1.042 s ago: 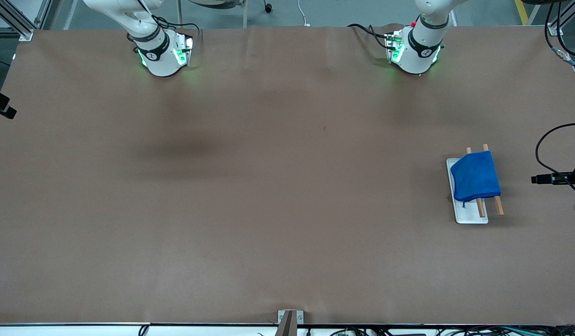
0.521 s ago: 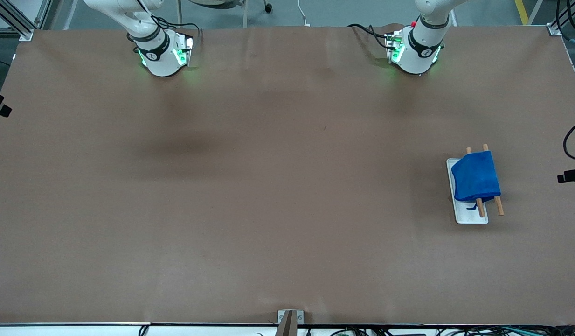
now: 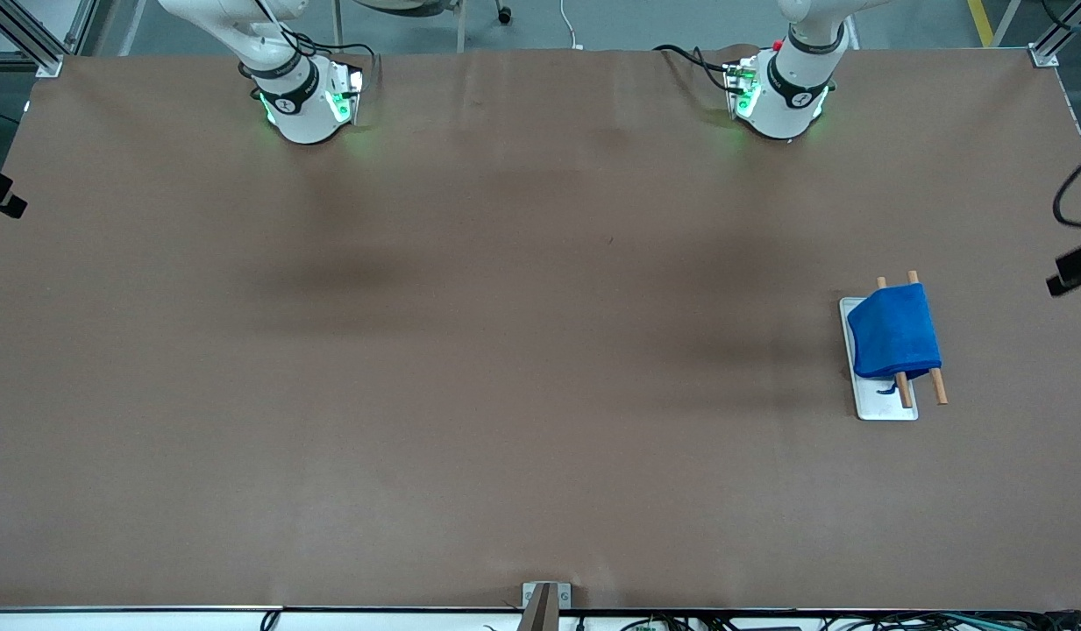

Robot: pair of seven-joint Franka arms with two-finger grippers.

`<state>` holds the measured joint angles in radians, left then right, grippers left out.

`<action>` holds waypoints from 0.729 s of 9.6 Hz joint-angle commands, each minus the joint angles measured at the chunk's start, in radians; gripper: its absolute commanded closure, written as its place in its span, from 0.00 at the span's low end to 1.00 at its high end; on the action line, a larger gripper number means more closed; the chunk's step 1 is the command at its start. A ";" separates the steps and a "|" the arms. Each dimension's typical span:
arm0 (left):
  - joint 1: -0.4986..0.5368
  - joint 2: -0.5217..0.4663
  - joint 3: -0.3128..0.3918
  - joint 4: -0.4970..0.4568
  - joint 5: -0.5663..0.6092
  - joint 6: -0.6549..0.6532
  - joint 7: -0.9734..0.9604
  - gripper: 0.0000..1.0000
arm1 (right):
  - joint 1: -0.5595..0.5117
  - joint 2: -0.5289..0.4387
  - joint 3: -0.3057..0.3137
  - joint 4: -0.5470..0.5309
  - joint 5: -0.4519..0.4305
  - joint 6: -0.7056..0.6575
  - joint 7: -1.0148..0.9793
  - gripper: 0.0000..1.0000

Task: Right arm passes towel to left arm to hang

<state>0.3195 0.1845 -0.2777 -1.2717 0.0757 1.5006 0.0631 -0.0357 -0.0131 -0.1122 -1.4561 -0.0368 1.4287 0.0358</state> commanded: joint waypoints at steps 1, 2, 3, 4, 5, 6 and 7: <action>0.009 -0.071 -0.011 -0.057 -0.051 -0.042 -0.006 0.00 | -0.021 -0.008 0.017 -0.003 0.014 -0.005 0.007 0.00; -0.015 -0.127 0.001 -0.125 -0.065 -0.046 -0.009 0.00 | -0.021 -0.008 0.019 -0.004 0.017 -0.004 0.007 0.00; -0.070 -0.175 0.043 -0.188 -0.068 -0.045 -0.012 0.00 | -0.015 -0.008 0.017 -0.001 0.053 0.004 0.012 0.00; -0.136 -0.230 0.099 -0.281 -0.074 -0.021 -0.012 0.00 | -0.016 -0.008 0.014 -0.007 0.066 0.012 0.009 0.00; -0.161 -0.300 0.110 -0.375 -0.083 0.033 -0.011 0.00 | -0.013 -0.008 0.014 -0.007 0.057 0.012 0.007 0.00; -0.196 -0.351 0.114 -0.449 -0.083 0.071 -0.011 0.00 | -0.013 -0.008 0.014 -0.007 0.055 0.010 0.007 0.00; -0.227 -0.365 0.115 -0.463 -0.082 0.069 -0.015 0.00 | -0.013 -0.008 0.014 -0.009 0.054 0.009 0.006 0.00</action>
<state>0.1302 -0.1066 -0.1785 -1.6069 0.0041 1.5277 0.0568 -0.0367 -0.0131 -0.1082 -1.4563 0.0080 1.4357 0.0358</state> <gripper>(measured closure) 0.000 0.000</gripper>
